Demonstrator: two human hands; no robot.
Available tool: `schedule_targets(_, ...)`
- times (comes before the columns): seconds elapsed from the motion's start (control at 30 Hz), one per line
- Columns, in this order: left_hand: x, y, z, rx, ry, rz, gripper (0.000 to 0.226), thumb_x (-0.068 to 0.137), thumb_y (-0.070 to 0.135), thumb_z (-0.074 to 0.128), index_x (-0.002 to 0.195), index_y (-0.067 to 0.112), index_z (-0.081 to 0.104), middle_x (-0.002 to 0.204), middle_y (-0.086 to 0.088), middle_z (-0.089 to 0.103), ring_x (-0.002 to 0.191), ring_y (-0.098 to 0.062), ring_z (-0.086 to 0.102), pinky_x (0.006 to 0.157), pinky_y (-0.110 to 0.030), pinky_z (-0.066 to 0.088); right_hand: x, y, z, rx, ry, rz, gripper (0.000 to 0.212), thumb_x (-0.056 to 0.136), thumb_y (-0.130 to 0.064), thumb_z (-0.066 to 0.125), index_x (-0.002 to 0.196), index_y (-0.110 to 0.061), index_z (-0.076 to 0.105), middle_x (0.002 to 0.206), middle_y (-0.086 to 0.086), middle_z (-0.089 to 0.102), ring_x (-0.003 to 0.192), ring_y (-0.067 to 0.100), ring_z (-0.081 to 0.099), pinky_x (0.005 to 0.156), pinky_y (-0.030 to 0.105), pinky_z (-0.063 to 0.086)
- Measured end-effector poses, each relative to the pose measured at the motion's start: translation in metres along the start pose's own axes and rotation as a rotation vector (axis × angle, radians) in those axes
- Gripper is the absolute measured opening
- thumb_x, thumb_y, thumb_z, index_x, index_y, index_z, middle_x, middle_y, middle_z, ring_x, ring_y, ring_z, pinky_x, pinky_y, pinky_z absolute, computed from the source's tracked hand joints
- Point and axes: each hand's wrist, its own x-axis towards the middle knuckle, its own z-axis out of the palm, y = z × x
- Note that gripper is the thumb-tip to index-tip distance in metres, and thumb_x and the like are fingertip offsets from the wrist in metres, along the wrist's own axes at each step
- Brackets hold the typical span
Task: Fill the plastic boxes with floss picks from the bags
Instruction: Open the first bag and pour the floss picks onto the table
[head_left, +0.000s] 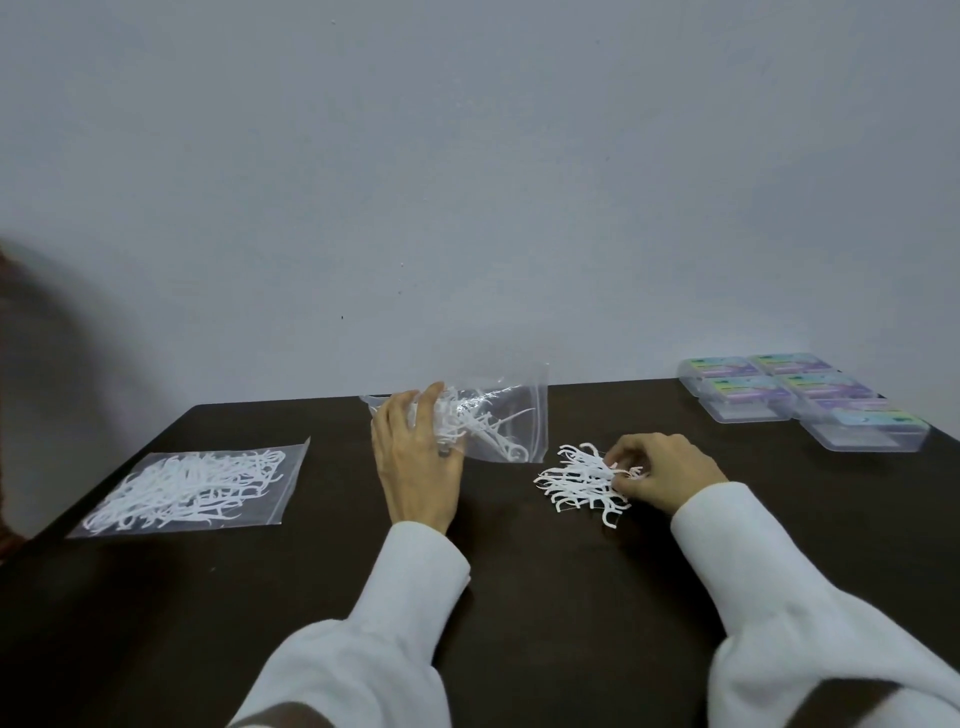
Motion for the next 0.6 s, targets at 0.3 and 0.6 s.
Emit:
schedule_targets(0.3,-0.002,0.005,0.001,-0.015,-0.005,0.014,0.06,0.072,0.02,0.08,0.127,0.02,0.055,0.121,-0.009,0.053,0.117,-0.023,0.04,0.098,-0.044,0.045,0.001,-0.002,0.009,0.35,0.198,-0.237,0.018,0.09,-0.009,0.057,0.093,-0.025,0.065,0.102,-0.01,0.064,0.099,0.006,0.058,0.087,0.01,0.041)
schedule_targets(0.6,-0.012,0.029,0.001,-0.21,-0.076,0.144,0.066,0.071,0.016,0.076,0.129,0.026,0.046,0.122,-0.007,0.049,0.118,-0.015,0.034,0.095,-0.037,0.046,-0.011,-0.028,0.009,1.003,-0.134,-0.233,0.02,0.094,-0.016,0.047,0.109,-0.02,0.06,0.111,0.002,0.063,0.079,0.018,0.069,0.066,0.023,0.057)
